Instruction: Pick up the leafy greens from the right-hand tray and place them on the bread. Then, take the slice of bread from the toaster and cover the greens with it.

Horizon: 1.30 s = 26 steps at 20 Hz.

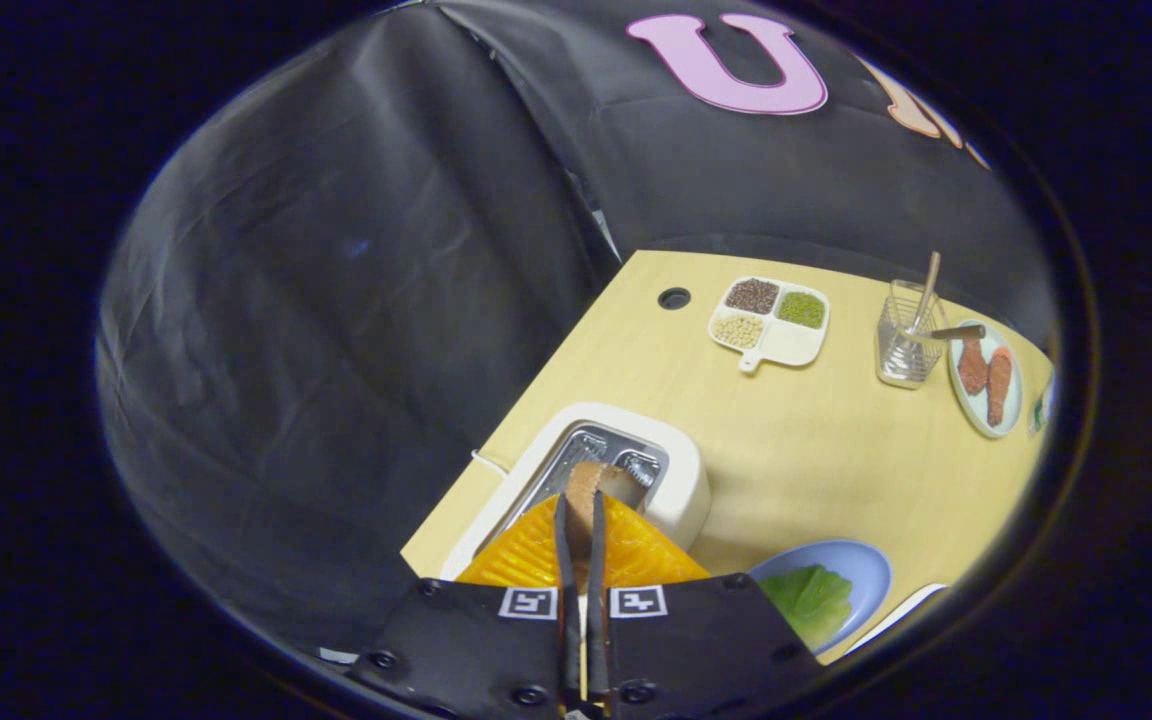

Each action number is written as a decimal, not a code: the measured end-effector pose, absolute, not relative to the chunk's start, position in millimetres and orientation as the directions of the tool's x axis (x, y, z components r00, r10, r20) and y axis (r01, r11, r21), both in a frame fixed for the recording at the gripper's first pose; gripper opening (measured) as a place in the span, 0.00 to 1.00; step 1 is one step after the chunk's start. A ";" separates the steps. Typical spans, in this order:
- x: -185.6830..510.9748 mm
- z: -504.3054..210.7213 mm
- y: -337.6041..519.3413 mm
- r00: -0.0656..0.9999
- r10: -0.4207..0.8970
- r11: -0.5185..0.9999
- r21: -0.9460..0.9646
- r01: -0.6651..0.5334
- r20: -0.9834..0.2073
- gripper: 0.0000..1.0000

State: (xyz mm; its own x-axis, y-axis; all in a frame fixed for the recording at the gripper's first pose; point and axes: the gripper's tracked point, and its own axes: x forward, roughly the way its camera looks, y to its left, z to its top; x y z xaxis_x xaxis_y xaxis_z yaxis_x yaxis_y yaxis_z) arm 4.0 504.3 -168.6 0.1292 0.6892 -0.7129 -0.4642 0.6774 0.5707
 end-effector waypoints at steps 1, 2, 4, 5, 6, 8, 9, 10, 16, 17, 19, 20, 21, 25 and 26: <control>2.0 -163.2 504.5 0.127 0.703 0.666 0.584 -0.465 -0.700 0.05; 3.6 -157.5 503.6 0.136 0.712 0.661 0.591 -0.462 -0.689 0.05; 9.1 -147.0 496.6 0.150 0.730 0.651 0.611 -0.451 -0.667 0.05; 10.7 -143.1 492.8 0.159 0.737 0.647 0.619 -0.445 -0.656 0.05; 12.4 -138.5 488.5 0.163 0.746 0.641 0.630 -0.439 -0.645 0.05; 15.0 -129.7 477.7 0.177 0.760 0.632 0.645 -0.430 -0.626 0.05; 15.7 -126.1 470.3 0.184 0.765 0.628 0.653 -0.423 -0.617 0.05; 17.9 -122.6 464.0 0.191 0.771 0.624 0.662 -0.415 -0.607 0.05; 22.5 -113.3 431.6 0.223 0.799 0.599 0.710 -0.370 -0.558 0.05; 22.4 -114.9 425.3 0.225 0.801 0.597 0.719 -0.357 -0.554 0.05; 23.0 -117.6 414.5 0.232 0.803 0.596 0.730 -0.335 -0.549 0.05; 24.0 -118.3 409.3 0.233 0.804 0.594 0.735 -0.327 -0.547 0.05; 23.6 -120.7 404.3 0.233 0.804 0.595 0.735 -0.324 -0.548 0.05; 22.5 -131.8 382.9 0.229 0.793 0.609 0.732 -0.306 -0.564 0.05; 22.8 -135.8 378.4 0.231 0.789 0.614 0.732 -0.295 -0.569 0.05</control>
State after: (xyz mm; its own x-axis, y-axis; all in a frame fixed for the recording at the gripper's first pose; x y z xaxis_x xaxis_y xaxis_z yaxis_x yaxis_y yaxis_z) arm 22.8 378.4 -135.8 0.2312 0.7893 -0.5689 -0.2947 0.6141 0.7322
